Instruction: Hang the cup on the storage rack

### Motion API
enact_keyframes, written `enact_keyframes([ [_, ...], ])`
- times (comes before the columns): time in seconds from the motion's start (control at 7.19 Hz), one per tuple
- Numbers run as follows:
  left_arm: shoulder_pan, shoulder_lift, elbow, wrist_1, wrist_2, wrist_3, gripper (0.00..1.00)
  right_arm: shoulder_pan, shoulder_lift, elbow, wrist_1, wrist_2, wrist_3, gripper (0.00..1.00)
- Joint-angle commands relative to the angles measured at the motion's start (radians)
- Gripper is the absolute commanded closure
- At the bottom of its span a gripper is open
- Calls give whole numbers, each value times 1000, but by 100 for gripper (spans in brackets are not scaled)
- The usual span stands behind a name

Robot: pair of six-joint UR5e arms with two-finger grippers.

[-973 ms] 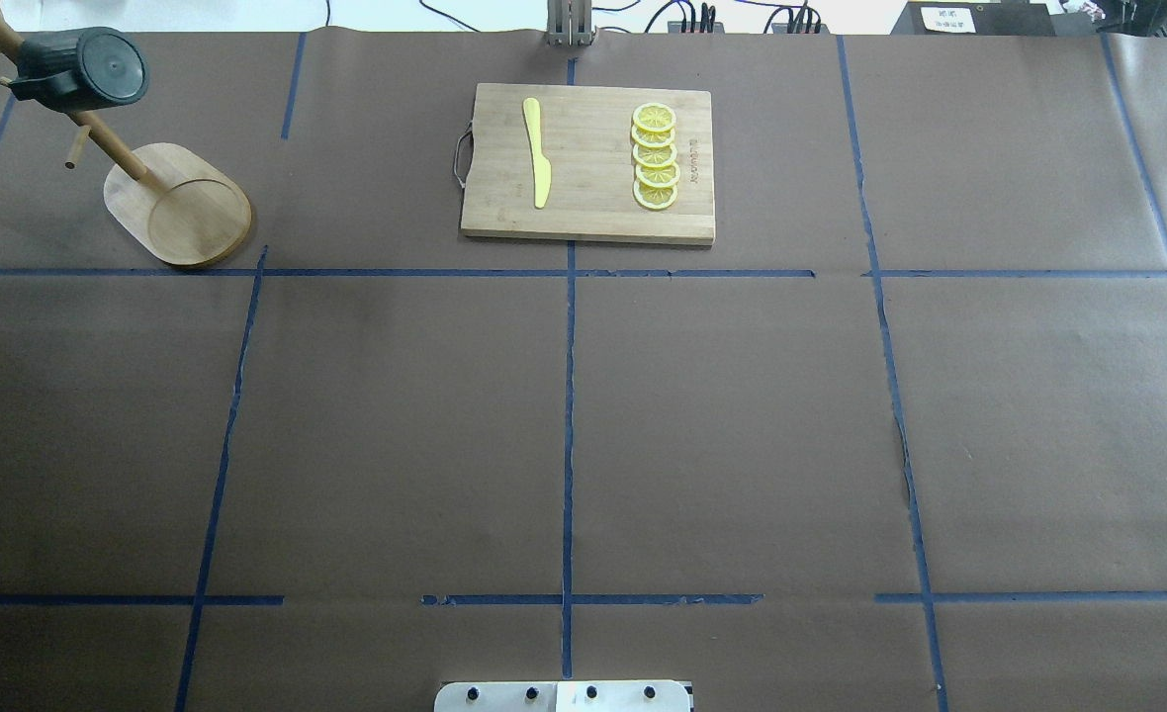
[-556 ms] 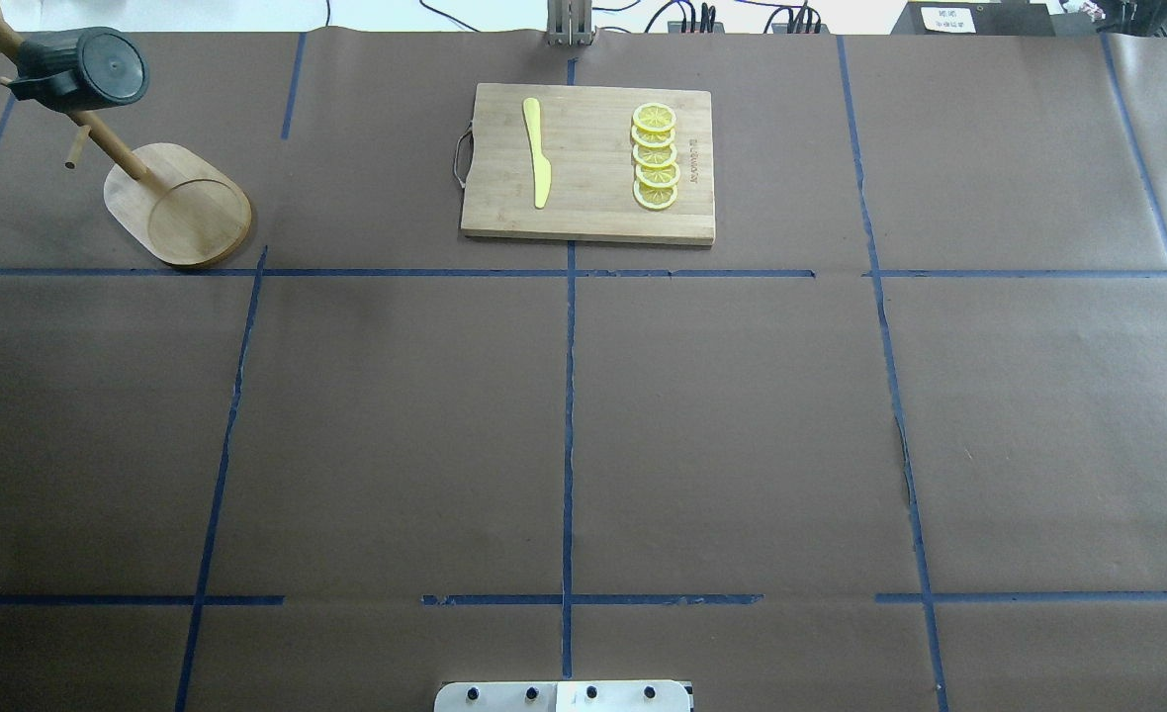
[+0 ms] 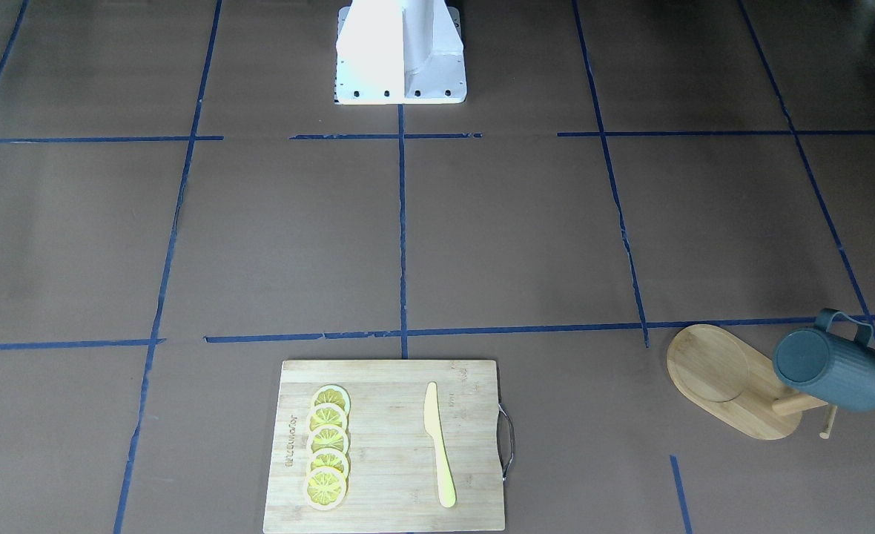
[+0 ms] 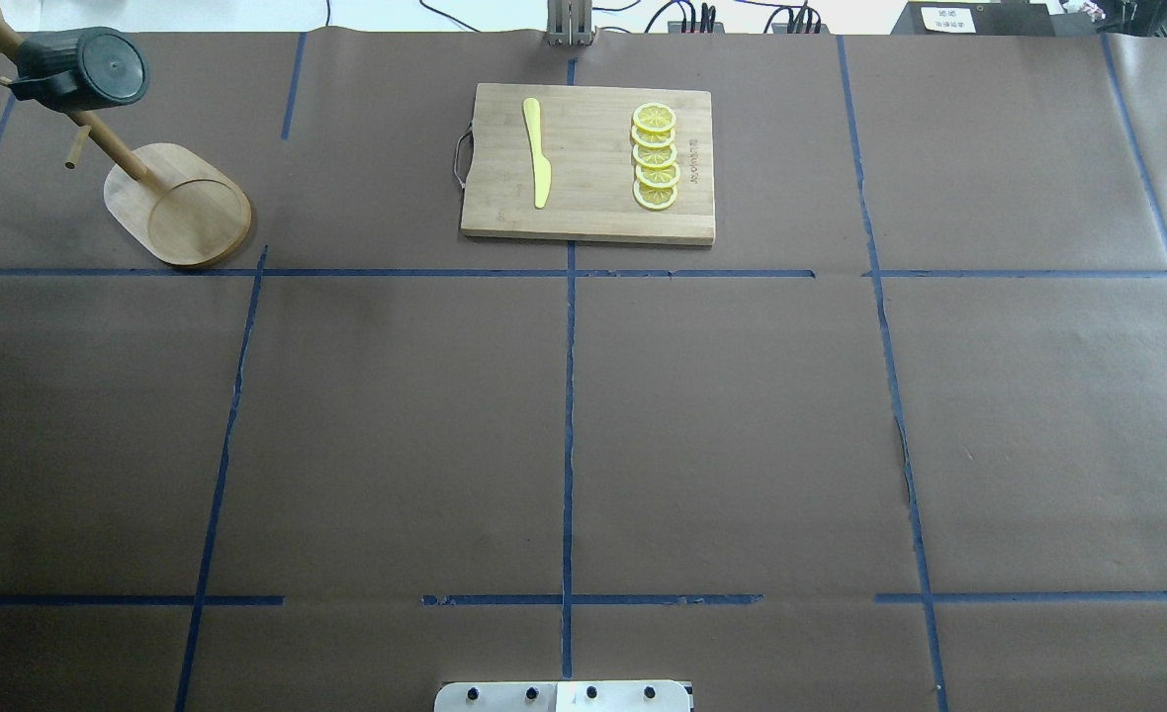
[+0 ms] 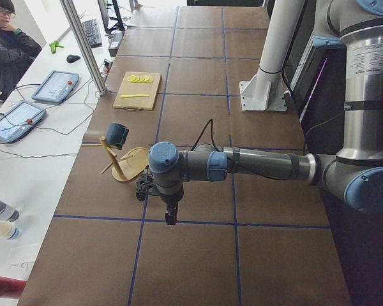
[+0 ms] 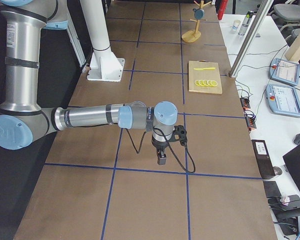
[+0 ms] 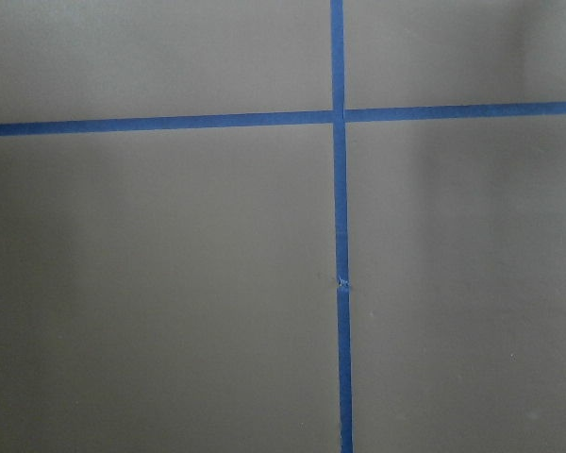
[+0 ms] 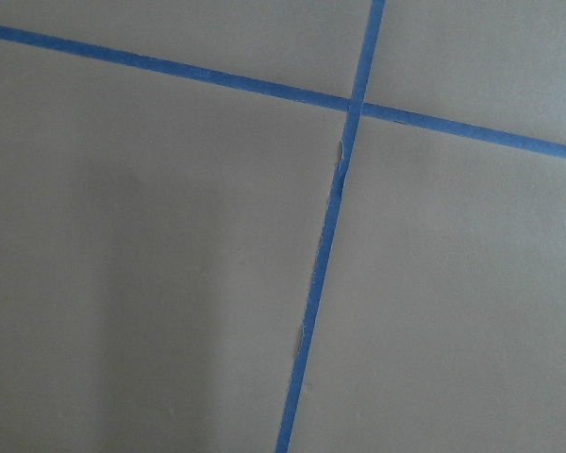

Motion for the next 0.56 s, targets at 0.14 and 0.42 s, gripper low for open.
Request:
enact_keyframes([
  [0.14,0,1,7,1,-3,0,0,0,0,-1,0,0,-1,0],
  [0.42,0,2,7,1,-6,0,0,0,-2,-3,0,0,-1,0],
])
